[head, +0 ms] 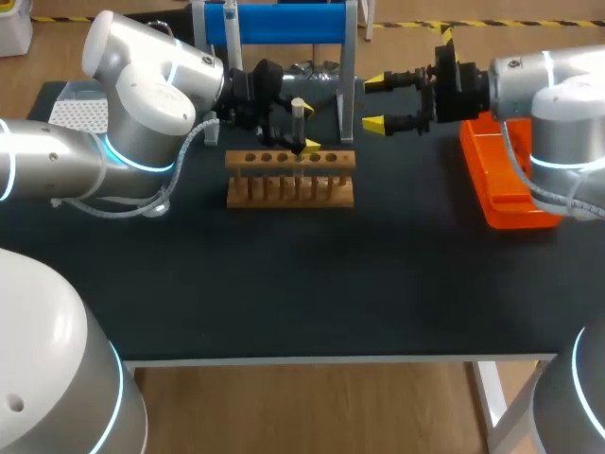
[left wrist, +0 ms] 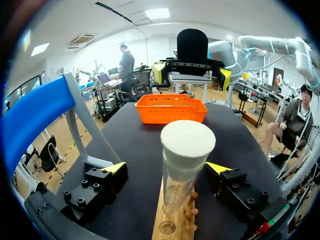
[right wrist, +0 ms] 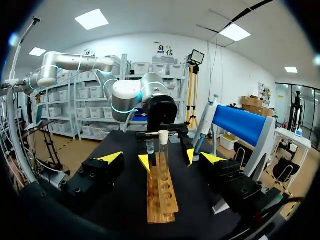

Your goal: Invert the test tube, pick up the pipette, mount the tip to pipette, aspirate from beaker and dispense into the tube, eject the tip, return the pipette, and cap with the stopper.

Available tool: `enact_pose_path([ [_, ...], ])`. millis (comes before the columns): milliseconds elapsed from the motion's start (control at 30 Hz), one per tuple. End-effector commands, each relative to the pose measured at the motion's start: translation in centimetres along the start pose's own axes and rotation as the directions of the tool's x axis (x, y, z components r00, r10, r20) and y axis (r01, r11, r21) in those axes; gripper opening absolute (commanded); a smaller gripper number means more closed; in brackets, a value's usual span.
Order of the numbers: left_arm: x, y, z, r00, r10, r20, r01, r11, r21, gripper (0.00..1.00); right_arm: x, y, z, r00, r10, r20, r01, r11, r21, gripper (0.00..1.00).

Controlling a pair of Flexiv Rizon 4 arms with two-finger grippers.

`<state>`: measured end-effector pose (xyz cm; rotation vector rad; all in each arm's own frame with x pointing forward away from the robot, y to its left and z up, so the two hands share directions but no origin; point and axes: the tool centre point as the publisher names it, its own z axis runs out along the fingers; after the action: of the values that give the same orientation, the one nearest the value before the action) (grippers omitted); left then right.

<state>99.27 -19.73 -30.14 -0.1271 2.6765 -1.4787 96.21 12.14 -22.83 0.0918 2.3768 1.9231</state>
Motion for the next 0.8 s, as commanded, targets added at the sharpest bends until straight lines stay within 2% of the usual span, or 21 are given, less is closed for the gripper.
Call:
enact_pose_path([
  [33,0.4,0.3,-0.6,1.000,-0.001,0.004,0.001,1.000,-0.006,1.00,0.1,0.1,0.0,1.000,0.000,0.003,0.000,1.000,0.003,1.00],
  [300,0.5,0.7,-1.9,0.999,-0.004,0.038,0.005,1.000,-0.012,1.00,0.1,0.1,0.0,1.000,0.000,0.003,0.000,1.000,0.003,1.00],
  [533,0.3,1.4,-4.0,0.996,-0.021,0.082,0.023,0.999,-0.022,1.00,0.1,0.1,0.0,1.000,0.000,0.003,0.000,1.000,0.003,1.00],
  [800,-0.8,2.1,-6.5,0.987,-0.039,0.154,0.043,0.999,-0.023,1.00,0.1,0.1,0.0,1.000,0.000,0.003,0.000,1.000,0.003,1.00],
])
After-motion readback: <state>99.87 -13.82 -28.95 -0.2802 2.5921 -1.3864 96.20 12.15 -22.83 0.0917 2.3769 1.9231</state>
